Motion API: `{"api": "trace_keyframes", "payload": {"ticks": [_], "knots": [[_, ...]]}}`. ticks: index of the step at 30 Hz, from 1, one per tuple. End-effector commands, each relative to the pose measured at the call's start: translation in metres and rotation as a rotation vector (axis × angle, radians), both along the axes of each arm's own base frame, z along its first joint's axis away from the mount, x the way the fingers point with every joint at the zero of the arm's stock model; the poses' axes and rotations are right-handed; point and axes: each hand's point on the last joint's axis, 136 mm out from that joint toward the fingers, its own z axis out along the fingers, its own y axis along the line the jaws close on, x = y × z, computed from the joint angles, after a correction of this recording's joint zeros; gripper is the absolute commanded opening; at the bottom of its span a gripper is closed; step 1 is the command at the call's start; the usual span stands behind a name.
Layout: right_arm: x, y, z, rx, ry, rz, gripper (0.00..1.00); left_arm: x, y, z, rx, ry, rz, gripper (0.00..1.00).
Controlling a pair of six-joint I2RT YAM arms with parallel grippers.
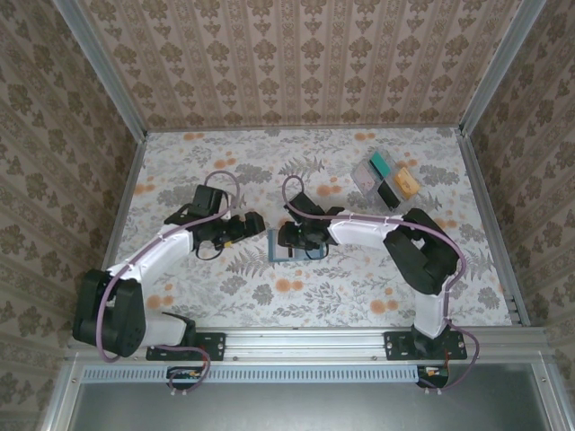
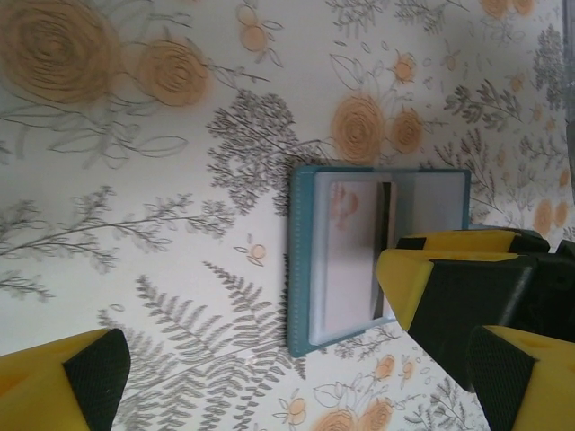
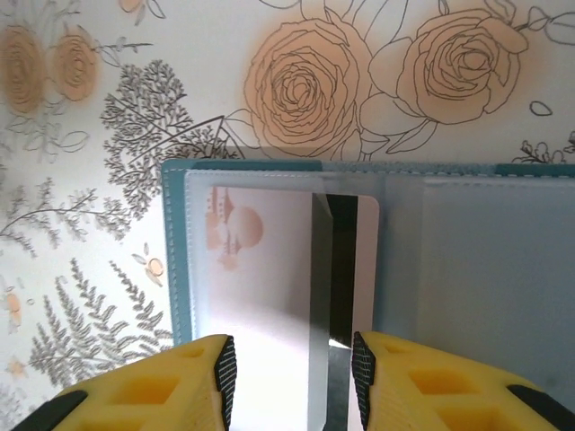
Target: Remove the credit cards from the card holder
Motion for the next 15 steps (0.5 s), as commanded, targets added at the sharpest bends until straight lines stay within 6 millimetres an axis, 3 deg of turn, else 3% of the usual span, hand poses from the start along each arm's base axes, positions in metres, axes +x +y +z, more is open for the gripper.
{"api": "trace_keyframes", "payload": {"ticks": [1, 9, 15], "knots": [[0.002, 0.0, 0.029, 0.07, -0.042, -0.02, 0.43, 0.003, -0.017, 0.003, -0.04, 0.001, -0.003, 1.0], [0.0, -0.017, 0.007, 0.093, 0.029, -0.048, 0.37, 0.0, -0.048, -0.009, -0.085, 0.055, -0.034, 0.9], [-0.001, -0.013, -0.007, 0.103, 0.068, -0.031, 0.23, -0.001, -0.067, -0.019, -0.079, 0.088, -0.08, 0.64]]}}
